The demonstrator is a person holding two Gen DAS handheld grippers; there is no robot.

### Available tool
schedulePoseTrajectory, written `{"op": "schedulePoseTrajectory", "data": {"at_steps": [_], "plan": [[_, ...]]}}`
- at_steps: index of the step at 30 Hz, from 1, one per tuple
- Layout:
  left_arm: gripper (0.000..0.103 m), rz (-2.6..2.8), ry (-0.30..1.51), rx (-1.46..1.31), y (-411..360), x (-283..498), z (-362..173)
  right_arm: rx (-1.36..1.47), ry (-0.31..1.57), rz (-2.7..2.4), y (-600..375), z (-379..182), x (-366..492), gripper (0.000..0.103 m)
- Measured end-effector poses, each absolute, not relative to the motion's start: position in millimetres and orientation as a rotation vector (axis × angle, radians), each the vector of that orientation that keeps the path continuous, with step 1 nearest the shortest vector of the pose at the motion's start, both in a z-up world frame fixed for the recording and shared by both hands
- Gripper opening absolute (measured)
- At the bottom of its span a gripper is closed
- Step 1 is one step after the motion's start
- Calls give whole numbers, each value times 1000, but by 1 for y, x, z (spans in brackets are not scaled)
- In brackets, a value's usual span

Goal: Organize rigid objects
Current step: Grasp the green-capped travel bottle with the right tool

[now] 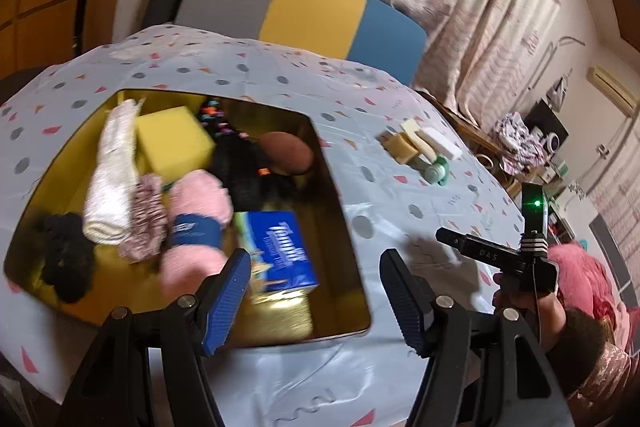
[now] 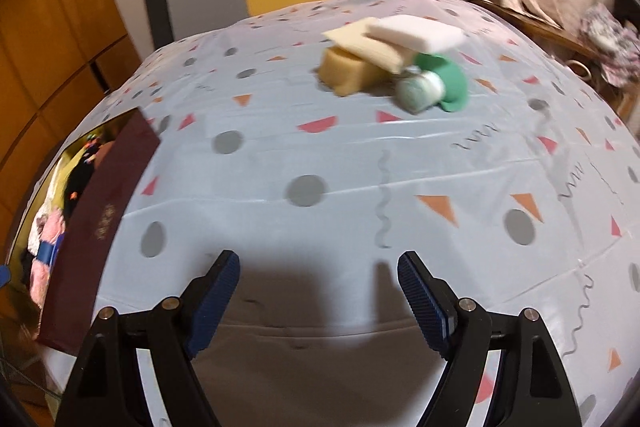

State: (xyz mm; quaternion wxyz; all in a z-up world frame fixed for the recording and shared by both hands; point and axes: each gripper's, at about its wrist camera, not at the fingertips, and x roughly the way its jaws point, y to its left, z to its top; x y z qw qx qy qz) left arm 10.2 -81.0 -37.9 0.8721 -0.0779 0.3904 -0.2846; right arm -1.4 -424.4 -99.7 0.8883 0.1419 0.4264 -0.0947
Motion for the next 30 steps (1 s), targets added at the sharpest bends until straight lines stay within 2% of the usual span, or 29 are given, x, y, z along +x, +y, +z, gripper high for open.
{"op": "schedulePoseTrajectory", "data": {"at_steps": [9, 11, 17, 25, 30], "plan": [[68, -640, 837, -109, -117, 13, -34, 330, 804, -277, -488, -75, 18, 83], [68, -638, 843, -106, -121, 14, -35, 328, 754, -296, -507, -58, 34, 88], [68, -614, 863, -93, -126, 22, -39, 306, 698, -318, -547, -21, 102, 90], [68, -556, 877, -66, -117, 34, -41, 369, 857, -310, -595, -46, 216, 90], [68, -524, 881, -84, -107, 39, -42, 511, 973, -145, -602, -81, 243, 87]]}}
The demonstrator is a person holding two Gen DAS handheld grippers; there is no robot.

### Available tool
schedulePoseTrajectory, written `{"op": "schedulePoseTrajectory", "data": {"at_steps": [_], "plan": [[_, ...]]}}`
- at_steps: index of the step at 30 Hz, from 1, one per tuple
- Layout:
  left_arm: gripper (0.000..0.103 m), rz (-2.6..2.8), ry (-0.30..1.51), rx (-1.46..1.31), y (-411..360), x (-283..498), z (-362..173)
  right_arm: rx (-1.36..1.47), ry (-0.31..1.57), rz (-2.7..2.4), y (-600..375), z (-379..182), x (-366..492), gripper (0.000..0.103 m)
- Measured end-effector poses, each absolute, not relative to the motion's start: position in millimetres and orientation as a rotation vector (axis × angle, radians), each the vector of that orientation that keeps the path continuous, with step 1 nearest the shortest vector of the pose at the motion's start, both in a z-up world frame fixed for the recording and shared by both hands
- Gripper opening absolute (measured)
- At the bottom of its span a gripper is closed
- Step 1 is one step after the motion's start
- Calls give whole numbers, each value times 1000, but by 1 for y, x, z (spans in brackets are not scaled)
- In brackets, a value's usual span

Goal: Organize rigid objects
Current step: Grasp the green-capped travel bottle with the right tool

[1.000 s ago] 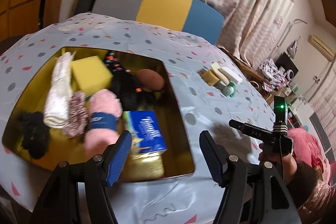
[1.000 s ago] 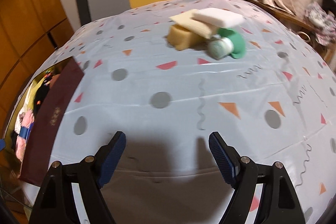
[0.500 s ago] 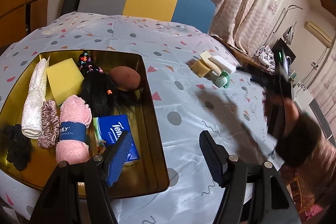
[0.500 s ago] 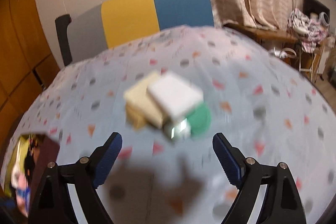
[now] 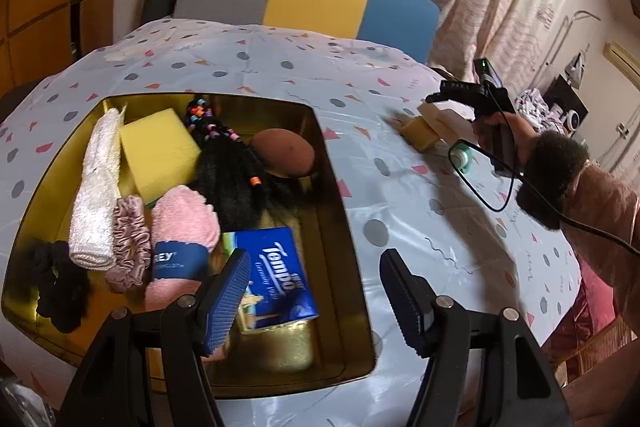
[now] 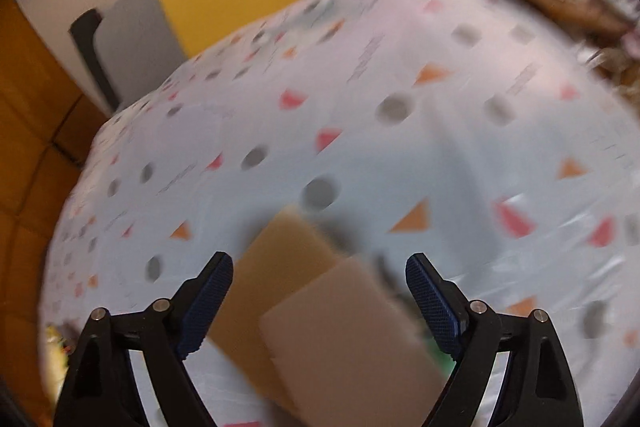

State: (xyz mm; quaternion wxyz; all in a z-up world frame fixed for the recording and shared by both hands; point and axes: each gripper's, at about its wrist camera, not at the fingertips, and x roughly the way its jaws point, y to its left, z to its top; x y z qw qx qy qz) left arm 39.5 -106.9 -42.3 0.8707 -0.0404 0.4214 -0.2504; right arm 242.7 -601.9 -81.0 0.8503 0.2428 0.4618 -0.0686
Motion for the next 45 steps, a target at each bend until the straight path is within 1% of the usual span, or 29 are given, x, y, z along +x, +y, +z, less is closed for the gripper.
{"op": "schedulePoseTrajectory", "data": {"at_steps": [2, 7, 12, 15, 20, 22, 27, 29, 35, 43, 45], "plan": [[68, -522, 887, -100, -105, 42, -45, 512, 981, -43, -586, -86, 236, 84], [68, -555, 892, -110, -112, 40, -48, 482, 974, 152, -535, -88, 187, 83], [68, -605, 879, -99, -125, 29, -45, 384, 1003, 291, -474, -94, 121, 83], [68, -618, 866, -89, -128, 23, -41, 349, 967, 270, -456, -92, 85, 83], [68, -623, 864, -94, -132, 18, -37, 357, 865, 76, -469, -87, 50, 86], [68, -619, 862, -87, -134, 17, -37, 368, 846, 9, -479, -85, 50, 86], [68, -619, 853, -68, -143, 15, -31, 498, 770, -102, -520, -70, 64, 86], [68, -625, 845, -58, -147, 14, -28, 492, 750, -198, -531, -69, 73, 86], [68, -625, 849, -38, -154, 14, -27, 495, 797, -426, -567, -86, 124, 86], [68, -585, 863, -36, -149, 21, -29, 569, 887, -517, -594, -119, 167, 84], [68, -584, 872, -38, -150, 23, -31, 527, 900, -527, -593, -127, 170, 81]]}}
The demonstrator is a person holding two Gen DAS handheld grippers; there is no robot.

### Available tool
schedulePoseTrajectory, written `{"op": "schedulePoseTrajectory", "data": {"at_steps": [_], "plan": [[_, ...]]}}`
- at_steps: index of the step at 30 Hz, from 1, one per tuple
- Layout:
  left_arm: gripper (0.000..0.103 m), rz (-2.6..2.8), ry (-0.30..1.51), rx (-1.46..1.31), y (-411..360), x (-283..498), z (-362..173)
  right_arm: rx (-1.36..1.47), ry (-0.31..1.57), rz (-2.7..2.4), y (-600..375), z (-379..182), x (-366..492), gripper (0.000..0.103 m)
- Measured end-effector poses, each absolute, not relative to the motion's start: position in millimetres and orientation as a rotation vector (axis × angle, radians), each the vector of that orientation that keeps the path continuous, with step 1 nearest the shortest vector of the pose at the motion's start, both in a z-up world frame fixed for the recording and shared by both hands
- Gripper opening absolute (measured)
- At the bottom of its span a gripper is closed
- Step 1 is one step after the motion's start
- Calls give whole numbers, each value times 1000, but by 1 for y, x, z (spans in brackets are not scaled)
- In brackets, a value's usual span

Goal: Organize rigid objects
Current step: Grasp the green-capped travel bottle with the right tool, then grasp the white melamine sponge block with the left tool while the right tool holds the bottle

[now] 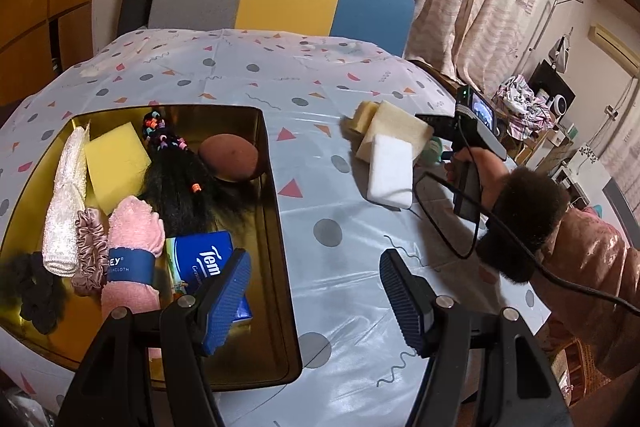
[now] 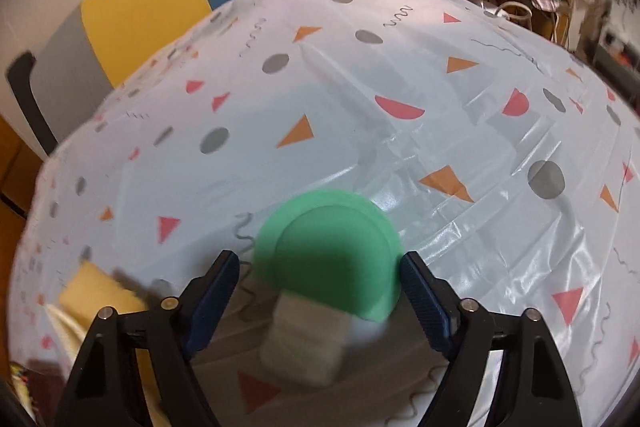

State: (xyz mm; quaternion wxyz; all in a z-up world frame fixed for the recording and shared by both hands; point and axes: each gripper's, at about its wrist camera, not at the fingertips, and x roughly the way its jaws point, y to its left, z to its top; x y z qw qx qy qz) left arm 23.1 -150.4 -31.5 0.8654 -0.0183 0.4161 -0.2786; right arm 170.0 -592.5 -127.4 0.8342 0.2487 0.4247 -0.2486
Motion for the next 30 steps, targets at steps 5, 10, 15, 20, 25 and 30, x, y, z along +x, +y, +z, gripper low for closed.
{"op": "schedulePoseTrajectory", "data": {"at_steps": [5, 10, 15, 20, 25, 30], "plan": [[68, -604, 884, -35, -158, 25, -35, 394, 877, -478, -588, -130, 154, 55], [68, -641, 889, -60, -172, 32, -34, 379, 868, -395, -586, -120, 124, 47], [68, -669, 873, -45, -193, 41, -27, 396, 836, -361, -579, -117, 82, 40], [68, -704, 873, -21, -225, 54, -25, 468, 773, -303, -565, -103, 38, 39], [69, -720, 913, 28, -271, 73, -38, 570, 732, -214, -543, -113, 0, 39], [69, -715, 962, 87, -317, 98, -62, 635, 643, -175, -535, -127, -21, 39]]}}
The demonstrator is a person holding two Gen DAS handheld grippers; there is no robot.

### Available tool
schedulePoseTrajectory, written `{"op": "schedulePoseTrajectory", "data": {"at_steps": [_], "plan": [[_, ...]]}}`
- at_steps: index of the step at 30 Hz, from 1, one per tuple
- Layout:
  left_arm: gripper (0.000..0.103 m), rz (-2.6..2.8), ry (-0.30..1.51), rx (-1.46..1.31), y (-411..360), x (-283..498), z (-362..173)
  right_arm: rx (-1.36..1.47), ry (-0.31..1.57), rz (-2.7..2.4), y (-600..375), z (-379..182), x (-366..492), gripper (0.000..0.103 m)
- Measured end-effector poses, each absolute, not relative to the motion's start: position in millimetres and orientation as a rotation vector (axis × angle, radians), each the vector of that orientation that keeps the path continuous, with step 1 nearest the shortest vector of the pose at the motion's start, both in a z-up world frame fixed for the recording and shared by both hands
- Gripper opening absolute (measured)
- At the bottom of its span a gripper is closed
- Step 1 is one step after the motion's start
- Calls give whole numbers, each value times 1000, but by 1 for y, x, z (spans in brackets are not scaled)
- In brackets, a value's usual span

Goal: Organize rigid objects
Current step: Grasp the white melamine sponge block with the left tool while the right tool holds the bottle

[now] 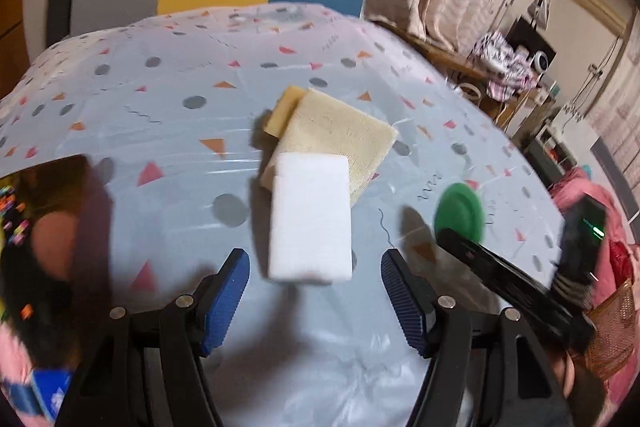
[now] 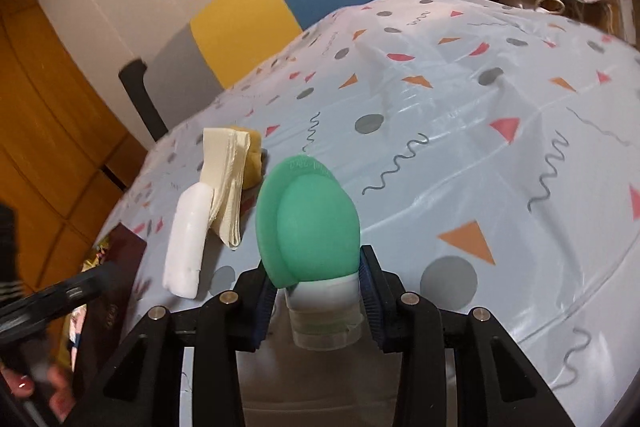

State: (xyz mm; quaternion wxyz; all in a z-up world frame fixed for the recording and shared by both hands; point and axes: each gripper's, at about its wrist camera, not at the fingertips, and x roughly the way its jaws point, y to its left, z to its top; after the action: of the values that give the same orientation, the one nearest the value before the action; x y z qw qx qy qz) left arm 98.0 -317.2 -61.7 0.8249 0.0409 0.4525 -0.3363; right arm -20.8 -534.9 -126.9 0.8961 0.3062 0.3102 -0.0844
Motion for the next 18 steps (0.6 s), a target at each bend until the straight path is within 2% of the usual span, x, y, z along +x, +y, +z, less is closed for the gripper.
{"op": "schedulePoseTrajectory", "data": {"at_steps": [8, 10, 11, 12, 18], "plan": [[69, -665, 1009, 155, -356, 126, -93, 658, 621, -196, -537, -134, -24, 39], [67, -655, 1008, 159, -357, 129, -100, 651, 619, -201, -537, -135, -24, 39], [59, -662, 1006, 149, -355, 129, -101, 650, 617, -202, -537, -135, -25, 39], [57, -665, 1006, 141, -353, 128, -103, 651, 616, -202, -537, -135, -25, 39], [57, -668, 972, 116, -336, 118, -103, 687, 623, -212, -542, -141, -27, 38]]}}
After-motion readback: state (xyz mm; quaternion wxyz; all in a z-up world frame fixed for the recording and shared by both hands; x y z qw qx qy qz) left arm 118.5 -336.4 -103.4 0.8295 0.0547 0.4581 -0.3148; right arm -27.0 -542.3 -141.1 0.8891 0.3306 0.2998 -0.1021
